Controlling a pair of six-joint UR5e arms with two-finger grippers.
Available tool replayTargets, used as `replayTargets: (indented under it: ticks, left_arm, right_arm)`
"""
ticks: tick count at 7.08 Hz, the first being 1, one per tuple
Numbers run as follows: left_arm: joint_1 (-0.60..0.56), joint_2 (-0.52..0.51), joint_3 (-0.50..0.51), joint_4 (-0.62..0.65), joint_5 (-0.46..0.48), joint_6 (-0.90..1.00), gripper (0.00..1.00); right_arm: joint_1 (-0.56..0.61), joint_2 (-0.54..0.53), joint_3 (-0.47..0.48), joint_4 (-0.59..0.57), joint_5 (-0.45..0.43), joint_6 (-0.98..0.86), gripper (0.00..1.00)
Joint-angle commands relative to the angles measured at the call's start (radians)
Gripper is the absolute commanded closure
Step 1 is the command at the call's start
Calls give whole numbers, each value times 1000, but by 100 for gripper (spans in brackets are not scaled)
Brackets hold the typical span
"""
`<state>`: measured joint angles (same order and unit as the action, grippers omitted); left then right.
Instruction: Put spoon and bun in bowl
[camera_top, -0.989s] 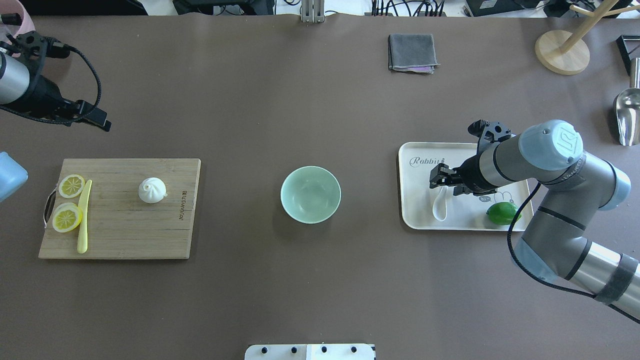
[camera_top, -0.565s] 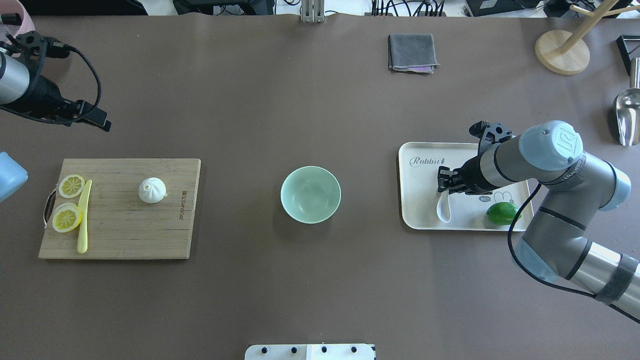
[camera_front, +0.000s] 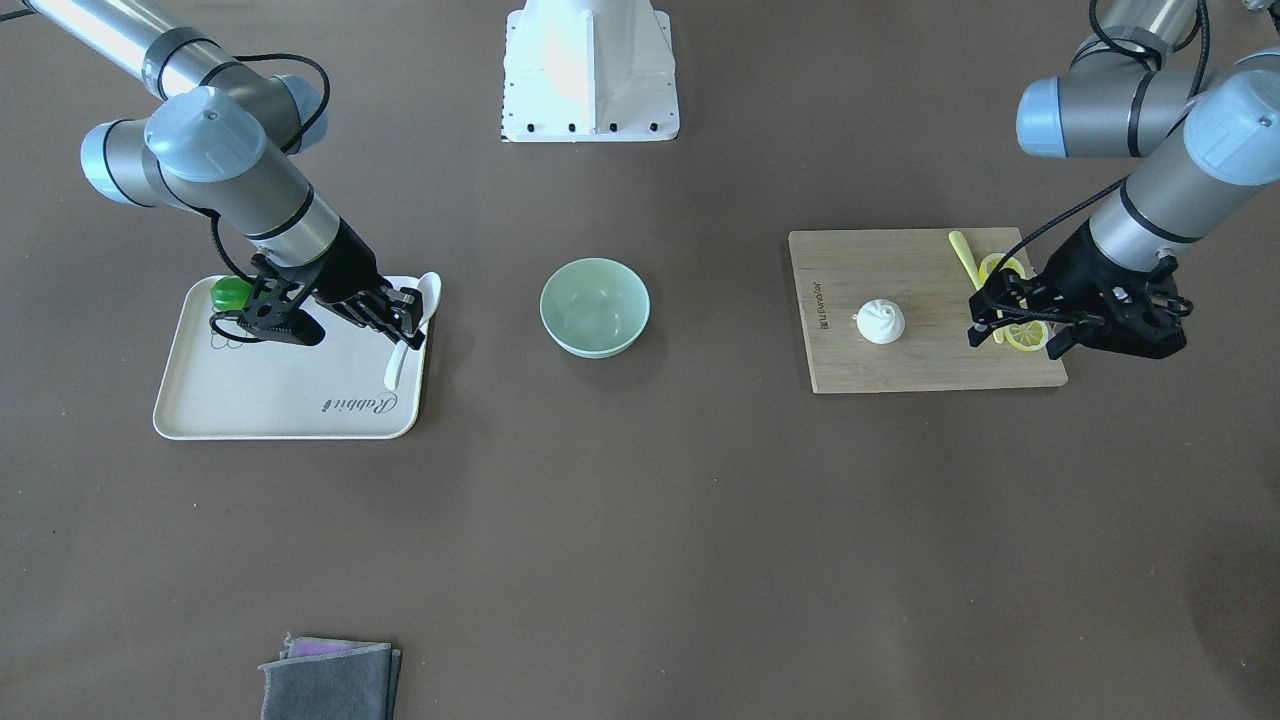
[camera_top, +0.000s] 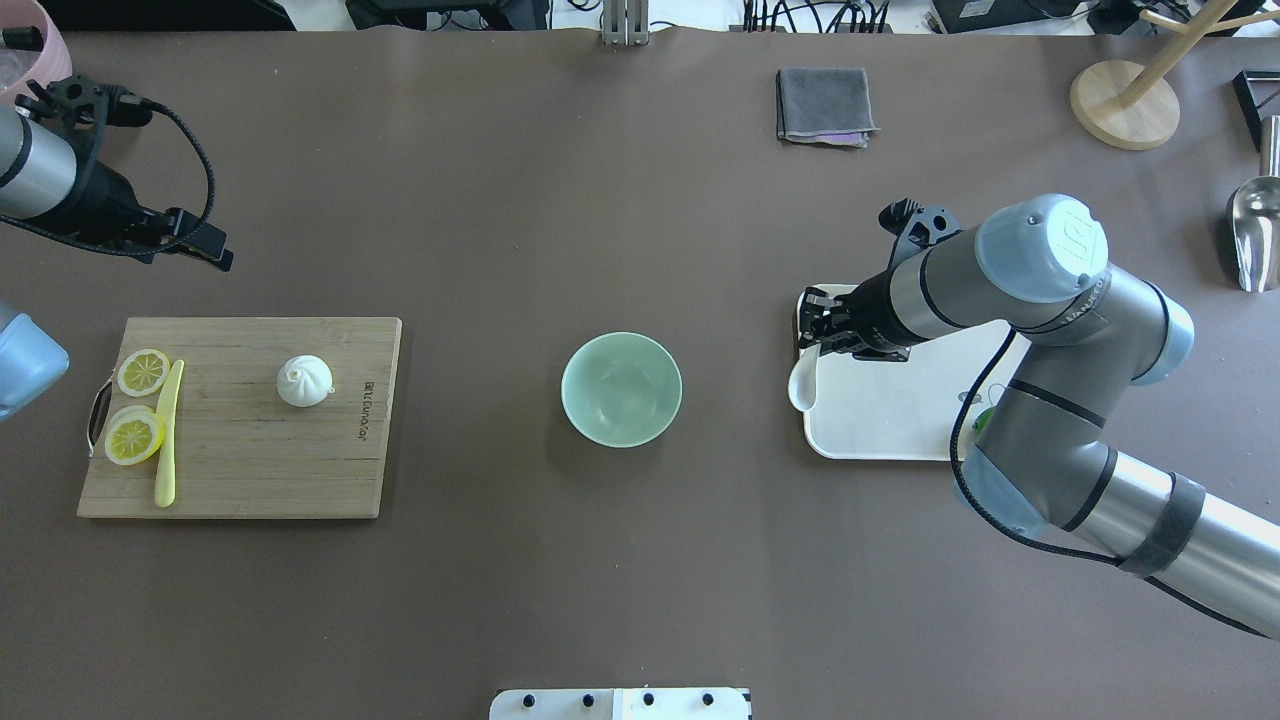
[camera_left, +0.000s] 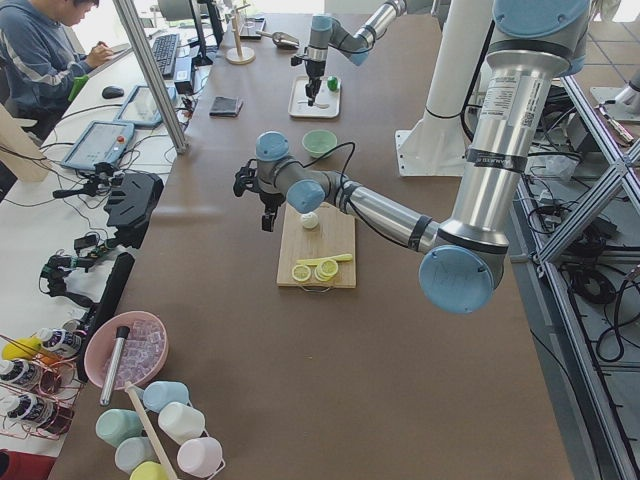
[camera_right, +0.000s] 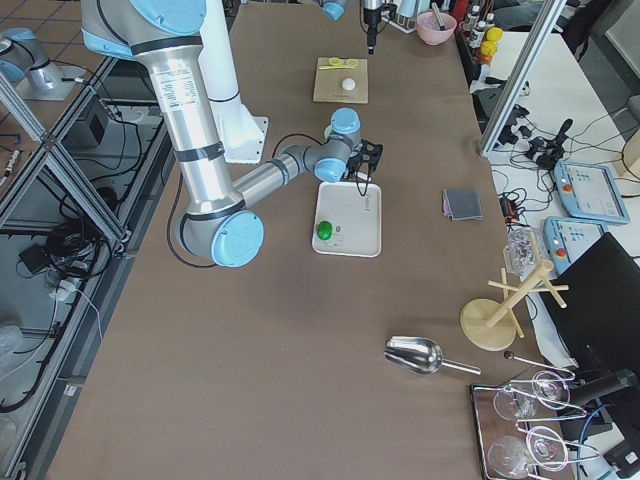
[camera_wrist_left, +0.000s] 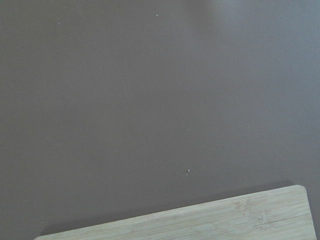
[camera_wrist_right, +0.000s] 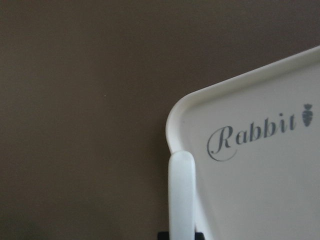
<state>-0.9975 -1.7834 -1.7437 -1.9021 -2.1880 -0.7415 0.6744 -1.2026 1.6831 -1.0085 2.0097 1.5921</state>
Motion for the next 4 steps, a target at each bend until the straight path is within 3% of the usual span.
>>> replayTargets:
  ticks: [1, 4]
  left_arm:
    - [135, -14, -22, 0, 118, -154, 4]
    - [261, -2, -22, 2, 175, -162, 26]
  right_arm:
    - [-39, 139, -22, -100, -58, 98, 100]
    - [-82, 268, -132, -101, -127, 176, 100]
